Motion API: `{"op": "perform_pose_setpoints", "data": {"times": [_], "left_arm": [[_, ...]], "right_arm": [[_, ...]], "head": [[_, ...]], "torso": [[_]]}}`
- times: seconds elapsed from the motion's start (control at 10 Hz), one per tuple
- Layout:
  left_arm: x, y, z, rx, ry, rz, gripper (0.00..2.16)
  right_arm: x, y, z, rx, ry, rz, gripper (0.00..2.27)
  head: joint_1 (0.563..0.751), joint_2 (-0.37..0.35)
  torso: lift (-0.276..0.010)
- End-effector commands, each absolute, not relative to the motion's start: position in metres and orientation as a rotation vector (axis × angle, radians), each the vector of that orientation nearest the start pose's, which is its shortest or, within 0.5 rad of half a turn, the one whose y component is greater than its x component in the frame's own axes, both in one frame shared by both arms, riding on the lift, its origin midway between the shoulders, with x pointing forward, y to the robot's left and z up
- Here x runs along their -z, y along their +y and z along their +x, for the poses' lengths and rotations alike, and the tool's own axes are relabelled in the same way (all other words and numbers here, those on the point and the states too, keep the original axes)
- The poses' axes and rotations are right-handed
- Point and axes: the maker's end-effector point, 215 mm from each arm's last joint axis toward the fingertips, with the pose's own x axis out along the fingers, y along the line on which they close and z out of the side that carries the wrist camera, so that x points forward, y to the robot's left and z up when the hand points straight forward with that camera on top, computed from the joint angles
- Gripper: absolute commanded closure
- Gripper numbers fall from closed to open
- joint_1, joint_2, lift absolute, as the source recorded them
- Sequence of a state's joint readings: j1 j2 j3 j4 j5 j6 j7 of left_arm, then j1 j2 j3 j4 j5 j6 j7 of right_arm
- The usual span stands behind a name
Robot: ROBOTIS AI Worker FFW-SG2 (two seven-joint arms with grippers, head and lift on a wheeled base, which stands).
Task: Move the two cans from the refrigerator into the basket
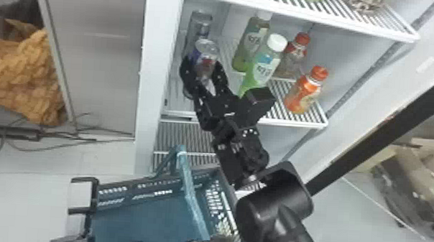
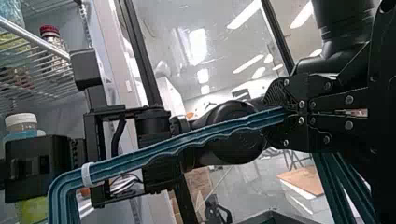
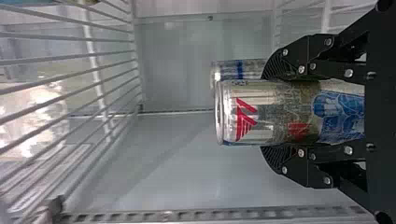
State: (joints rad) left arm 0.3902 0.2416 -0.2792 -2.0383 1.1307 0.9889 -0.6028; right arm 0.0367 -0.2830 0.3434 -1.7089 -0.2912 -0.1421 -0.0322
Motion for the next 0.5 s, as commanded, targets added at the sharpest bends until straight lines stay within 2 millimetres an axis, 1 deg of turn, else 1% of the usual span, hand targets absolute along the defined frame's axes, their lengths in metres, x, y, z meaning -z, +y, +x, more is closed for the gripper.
{"op": "perform_pose_setpoints", "data": {"times": [0.0, 0.3, 0.4], "left_arm": [[0.329, -0.083, 0.214, 1.326, 0.813, -1.113, 1.21], [0.329, -0.083, 0.214, 1.324, 0.812, -1.117, 1.21], [0.329, -0.083, 0.214, 1.324, 0.812, -1.117, 1.21]], "right_arm": [[0.273, -0.119, 0.541, -0.337, -0.151, 0.083, 0.99], [0.255, -0.133, 0.525, -0.325, -0.164, 0.084, 0.99], [0.249, -0.135, 0.52, -0.329, -0.164, 0.082, 0.99]], "head": [[0.695, -0.292], [0.695, -0.307], [0.695, -0.317]], "torso": [[-0.276], [-0.276], [-0.276]]}}
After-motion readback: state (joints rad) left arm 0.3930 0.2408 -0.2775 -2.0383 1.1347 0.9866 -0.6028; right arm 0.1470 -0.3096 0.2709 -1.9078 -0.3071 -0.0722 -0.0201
